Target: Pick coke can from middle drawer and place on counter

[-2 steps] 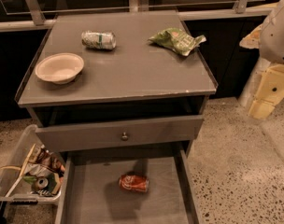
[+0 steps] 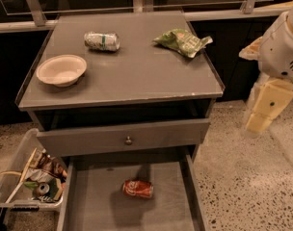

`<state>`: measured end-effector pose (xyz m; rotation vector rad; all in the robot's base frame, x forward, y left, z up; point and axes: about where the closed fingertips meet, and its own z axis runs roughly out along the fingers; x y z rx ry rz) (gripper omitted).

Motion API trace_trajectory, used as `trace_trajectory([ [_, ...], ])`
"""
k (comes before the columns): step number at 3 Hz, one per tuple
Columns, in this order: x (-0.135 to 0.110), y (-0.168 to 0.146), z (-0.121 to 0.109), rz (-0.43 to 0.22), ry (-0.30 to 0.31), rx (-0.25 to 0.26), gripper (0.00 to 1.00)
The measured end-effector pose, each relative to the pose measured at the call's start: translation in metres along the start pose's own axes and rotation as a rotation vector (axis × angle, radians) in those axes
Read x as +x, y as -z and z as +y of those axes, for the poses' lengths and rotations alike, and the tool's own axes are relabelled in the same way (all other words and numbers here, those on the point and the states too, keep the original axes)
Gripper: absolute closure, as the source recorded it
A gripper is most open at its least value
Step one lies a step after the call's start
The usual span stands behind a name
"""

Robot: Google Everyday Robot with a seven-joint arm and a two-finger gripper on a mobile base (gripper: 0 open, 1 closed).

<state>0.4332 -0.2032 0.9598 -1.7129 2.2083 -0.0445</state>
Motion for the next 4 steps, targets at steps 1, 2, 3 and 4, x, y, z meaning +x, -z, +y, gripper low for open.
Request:
trace_trajectory([
  [1, -0.020, -0.041, 0.026, -0.090, 0.023, -0.034, 0.00],
  [2, -0.035, -0.093, 0.054, -0.201, 0.030, -0.063, 0.00],
  [3, -0.040, -0.100, 0.049, -0.225, 0.021, -0.029, 0.00],
  [4, -0.040, -0.100, 0.049, -0.225, 0.022, -0.028, 0.00],
])
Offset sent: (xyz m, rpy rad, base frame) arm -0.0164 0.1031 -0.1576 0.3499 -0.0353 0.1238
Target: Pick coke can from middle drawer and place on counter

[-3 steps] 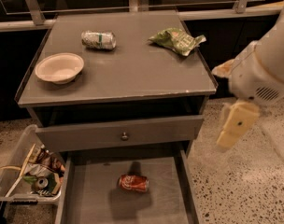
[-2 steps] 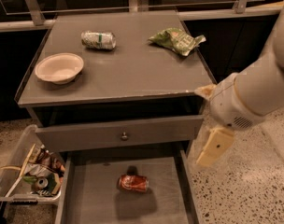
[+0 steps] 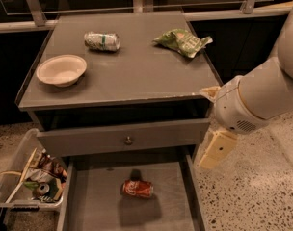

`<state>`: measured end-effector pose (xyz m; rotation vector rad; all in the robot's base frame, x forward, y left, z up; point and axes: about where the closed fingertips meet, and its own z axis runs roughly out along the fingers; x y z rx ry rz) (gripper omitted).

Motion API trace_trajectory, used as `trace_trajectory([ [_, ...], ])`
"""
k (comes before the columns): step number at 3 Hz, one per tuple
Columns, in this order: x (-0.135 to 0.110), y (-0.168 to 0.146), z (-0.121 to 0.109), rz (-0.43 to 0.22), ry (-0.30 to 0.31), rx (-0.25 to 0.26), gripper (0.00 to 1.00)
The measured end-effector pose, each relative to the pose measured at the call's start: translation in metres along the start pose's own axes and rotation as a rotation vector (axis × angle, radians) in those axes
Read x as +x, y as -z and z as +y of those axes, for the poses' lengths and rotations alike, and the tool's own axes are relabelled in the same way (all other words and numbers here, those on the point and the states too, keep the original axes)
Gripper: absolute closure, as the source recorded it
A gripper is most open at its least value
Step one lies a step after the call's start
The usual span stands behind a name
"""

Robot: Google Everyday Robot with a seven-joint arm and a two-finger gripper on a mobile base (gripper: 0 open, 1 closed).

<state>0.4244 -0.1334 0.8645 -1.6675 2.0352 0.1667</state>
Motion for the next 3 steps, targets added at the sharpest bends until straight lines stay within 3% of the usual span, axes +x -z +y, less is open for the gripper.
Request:
trace_trajectory([
  [1, 0.006, -0.024, 0.001, -0.028, 0.023, -0.003, 0.00],
  [3, 0.060, -0.126, 0.003, -0.136, 0.060, -0.013, 0.00],
])
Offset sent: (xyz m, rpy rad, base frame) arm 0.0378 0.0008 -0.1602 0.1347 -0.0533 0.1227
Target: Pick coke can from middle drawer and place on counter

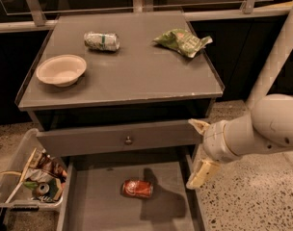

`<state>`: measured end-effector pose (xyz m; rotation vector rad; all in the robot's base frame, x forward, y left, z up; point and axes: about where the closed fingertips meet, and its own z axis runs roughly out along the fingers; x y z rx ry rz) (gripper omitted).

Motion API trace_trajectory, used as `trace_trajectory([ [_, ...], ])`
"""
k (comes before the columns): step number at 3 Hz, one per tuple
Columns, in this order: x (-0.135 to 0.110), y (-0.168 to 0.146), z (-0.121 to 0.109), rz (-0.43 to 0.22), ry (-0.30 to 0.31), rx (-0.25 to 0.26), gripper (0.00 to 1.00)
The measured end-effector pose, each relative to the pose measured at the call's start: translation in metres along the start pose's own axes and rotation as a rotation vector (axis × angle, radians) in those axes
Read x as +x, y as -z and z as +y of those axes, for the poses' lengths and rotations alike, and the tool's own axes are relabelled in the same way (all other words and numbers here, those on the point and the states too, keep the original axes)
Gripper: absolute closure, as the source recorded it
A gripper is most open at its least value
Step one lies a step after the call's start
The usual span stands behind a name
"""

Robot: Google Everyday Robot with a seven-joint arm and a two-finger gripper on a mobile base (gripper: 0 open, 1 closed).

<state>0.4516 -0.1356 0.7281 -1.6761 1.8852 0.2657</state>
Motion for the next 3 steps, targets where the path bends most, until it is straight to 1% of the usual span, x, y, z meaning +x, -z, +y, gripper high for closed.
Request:
trace_trajectory([
  [1, 0.040, -0.045, 0.003, -0.035, -0.035, -0.027, 0.00],
  [2, 0.064, -0.082, 0.010, -0.035, -0.089, -0.075, 0.00],
  [3, 0.070, -0.091, 0.008, -0.037, -0.083, -0.076, 0.00],
])
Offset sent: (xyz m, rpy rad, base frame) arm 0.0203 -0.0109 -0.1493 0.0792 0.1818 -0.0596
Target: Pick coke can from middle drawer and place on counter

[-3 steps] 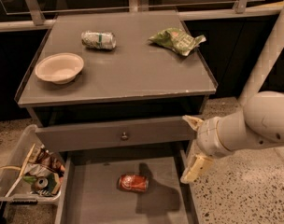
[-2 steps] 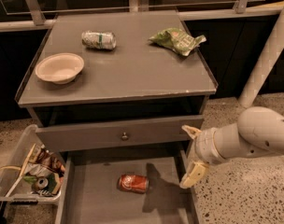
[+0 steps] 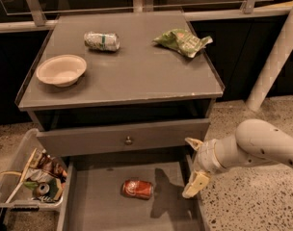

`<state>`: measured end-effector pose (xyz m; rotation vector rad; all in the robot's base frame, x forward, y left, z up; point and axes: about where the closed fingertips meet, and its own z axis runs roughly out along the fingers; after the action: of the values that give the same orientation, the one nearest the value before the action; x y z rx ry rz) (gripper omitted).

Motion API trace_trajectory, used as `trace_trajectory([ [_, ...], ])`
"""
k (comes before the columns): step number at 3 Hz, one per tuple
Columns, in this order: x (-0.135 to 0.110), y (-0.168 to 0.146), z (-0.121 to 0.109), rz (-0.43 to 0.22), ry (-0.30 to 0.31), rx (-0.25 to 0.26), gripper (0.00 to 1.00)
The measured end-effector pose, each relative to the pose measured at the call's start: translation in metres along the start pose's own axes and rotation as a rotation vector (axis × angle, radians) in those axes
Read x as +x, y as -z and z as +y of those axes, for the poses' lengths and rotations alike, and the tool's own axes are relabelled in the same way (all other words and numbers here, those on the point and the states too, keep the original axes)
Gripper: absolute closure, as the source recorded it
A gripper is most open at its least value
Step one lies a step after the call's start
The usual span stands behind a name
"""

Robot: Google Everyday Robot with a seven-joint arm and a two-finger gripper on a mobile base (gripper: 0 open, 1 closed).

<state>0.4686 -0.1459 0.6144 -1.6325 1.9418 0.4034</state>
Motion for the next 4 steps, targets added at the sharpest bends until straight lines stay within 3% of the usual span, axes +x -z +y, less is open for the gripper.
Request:
trace_trajectory([
  [1, 0.013, -0.027, 0.000, -0.018, 0.025, -0.015, 0.00],
  [2, 0.024, -0.067, 0.009, -0.058, 0.092, -0.044, 0.00],
  [3, 0.038, -0.117, 0.023, -0.120, 0.136, -0.099, 0.00],
  [4, 0.037, -0.118, 0.023, -0.120, 0.138, -0.101, 0.00],
])
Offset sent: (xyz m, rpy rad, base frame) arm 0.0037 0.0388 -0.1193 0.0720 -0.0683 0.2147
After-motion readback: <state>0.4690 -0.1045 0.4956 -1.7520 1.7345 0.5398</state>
